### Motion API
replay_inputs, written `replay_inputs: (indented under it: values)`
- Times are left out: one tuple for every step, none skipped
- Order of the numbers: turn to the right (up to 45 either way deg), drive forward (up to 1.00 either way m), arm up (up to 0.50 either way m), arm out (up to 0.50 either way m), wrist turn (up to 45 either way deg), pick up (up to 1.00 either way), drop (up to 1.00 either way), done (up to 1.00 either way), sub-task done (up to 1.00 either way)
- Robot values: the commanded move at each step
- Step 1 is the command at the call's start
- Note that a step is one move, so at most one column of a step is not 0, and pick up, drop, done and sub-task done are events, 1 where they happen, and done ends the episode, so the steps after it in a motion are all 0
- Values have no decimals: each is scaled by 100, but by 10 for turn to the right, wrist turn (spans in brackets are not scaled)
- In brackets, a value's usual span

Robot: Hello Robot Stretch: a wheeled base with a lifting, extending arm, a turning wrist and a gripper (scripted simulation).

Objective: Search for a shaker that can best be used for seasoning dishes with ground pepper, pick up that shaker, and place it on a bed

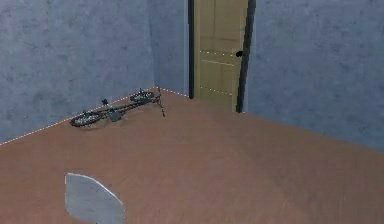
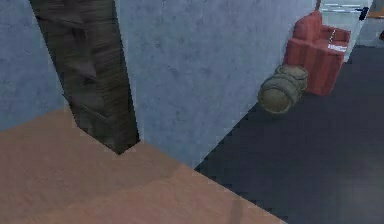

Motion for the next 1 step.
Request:
replay_inputs:
  values:
    - [0,65,0,0,0,0,0,0,0]
